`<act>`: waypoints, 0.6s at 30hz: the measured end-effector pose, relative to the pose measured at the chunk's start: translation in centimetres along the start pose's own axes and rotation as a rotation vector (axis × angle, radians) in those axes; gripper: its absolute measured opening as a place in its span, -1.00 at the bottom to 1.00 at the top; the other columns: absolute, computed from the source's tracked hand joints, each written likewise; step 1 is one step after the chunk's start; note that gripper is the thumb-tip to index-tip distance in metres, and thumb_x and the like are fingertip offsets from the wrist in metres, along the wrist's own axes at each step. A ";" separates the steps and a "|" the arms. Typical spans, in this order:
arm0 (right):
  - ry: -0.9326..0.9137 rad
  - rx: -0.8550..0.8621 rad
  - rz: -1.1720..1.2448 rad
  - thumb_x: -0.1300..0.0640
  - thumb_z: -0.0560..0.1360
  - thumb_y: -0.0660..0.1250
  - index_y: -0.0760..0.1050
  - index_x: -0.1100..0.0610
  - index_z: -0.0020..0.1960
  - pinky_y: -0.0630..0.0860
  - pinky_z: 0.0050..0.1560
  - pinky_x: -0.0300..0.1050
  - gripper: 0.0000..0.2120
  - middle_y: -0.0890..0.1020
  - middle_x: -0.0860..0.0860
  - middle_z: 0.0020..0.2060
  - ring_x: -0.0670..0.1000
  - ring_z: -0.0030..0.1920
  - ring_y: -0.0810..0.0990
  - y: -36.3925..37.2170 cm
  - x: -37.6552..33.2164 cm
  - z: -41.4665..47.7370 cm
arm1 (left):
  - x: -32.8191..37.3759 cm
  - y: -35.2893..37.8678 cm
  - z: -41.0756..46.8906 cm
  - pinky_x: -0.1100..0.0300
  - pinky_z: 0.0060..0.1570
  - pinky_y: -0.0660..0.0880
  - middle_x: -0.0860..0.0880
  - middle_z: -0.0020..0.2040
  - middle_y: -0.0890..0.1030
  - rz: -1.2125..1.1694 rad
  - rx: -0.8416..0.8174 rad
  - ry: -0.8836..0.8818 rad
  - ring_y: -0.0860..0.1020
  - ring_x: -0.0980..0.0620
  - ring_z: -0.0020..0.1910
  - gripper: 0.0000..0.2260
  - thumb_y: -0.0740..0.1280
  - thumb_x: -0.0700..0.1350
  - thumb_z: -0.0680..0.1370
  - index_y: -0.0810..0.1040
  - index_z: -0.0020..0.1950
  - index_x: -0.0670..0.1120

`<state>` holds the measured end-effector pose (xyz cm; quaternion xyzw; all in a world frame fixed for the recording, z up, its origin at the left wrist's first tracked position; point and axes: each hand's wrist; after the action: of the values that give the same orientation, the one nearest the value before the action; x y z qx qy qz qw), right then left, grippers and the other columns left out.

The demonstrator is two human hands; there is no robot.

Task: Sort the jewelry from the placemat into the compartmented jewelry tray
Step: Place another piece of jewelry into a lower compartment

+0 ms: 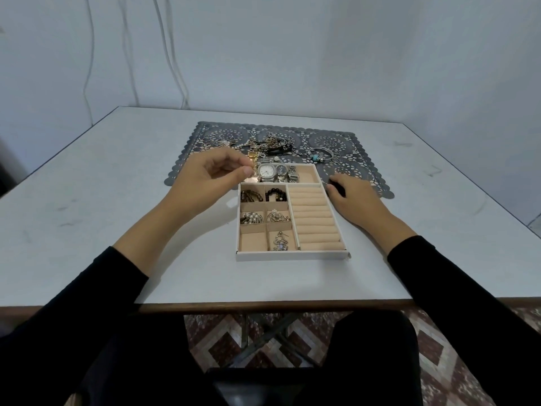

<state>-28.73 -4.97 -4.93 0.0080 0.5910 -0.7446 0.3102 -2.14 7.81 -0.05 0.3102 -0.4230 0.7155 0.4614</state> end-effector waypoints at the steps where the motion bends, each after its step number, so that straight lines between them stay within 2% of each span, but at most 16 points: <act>1: 0.004 0.000 0.005 0.05 0.61 0.16 0.52 0.19 0.14 0.23 -0.15 -0.19 -0.73 0.62 0.09 -0.01 0.07 -0.02 0.53 0.0 0.1 0.1 | 0.1 0.0 -0.2 0.28 -0.06 0.56 -0.06 -0.13 0.69 -0.003 -0.014 -0.003 0.63 0.07 -0.11 -0.95 0.41 -0.22 0.53 0.64 -0.02 -0.13; 6: 0.006 -0.005 0.019 0.05 0.61 0.17 0.51 0.19 0.20 0.31 -0.08 -0.18 -0.71 0.63 0.11 0.05 0.09 0.04 0.53 0.0 -0.1 0.0 | 0.8 -0.4 -1.3 0.31 -0.01 0.54 0.02 -0.16 0.70 -0.027 -0.121 -0.015 0.66 0.09 -0.10 -0.92 0.42 -0.16 0.48 0.64 -0.04 -0.11; 9: 0.005 -0.003 0.029 0.07 0.60 0.18 0.51 0.21 0.20 0.34 -0.06 -0.16 -0.71 0.62 0.13 0.06 0.11 0.05 0.54 -0.2 -0.2 -0.1 | 1.1 -0.7 -1.9 0.29 -0.01 0.54 -0.01 -0.16 0.69 -0.013 -0.196 -0.031 0.65 0.09 -0.12 -0.84 0.42 -0.12 0.46 0.65 -0.02 -0.17; 13: -0.002 0.002 0.029 0.08 0.60 0.18 0.52 0.22 0.17 0.37 -0.06 -0.12 -0.72 0.63 0.13 0.03 0.12 0.04 0.55 -0.2 -0.2 -0.1 | 1.6 -1.1 -2.4 0.28 -0.03 0.54 -0.04 -0.14 0.71 0.006 -0.314 -0.066 0.66 0.05 -0.11 -0.86 0.43 -0.11 0.46 0.65 -0.03 -0.12; 16: -0.003 0.002 0.032 0.07 0.60 0.18 0.52 0.23 0.12 0.42 -0.05 -0.05 -0.73 0.63 0.14 -0.02 0.14 -0.01 0.55 -0.1 -0.1 0.0 | 1.9 -1.4 -2.4 0.25 0.03 0.55 0.01 -0.11 0.71 0.068 -0.428 -0.096 0.66 0.03 -0.07 -0.87 0.43 -0.13 0.46 0.66 -0.02 -0.11; 18: -0.008 0.000 0.031 0.07 0.60 0.18 0.52 0.22 0.11 0.41 -0.08 -0.07 -0.74 0.63 0.13 -0.03 0.12 -0.03 0.55 -0.1 0.0 0.0 | 2.1 -1.4 -2.3 0.28 0.03 0.54 0.08 -0.13 0.71 0.160 -0.499 -0.099 0.67 0.07 -0.07 -0.90 0.43 -0.18 0.49 0.67 -0.01 -0.12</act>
<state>-28.72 -4.99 -4.85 0.0143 0.5897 -0.7396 0.3242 -1.76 11.01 1.07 0.1872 -0.6315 0.6073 0.4442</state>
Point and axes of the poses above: each hand's wrist, its own z-axis towards the middle knuckle, its own y-axis out of the palm, x = y × z
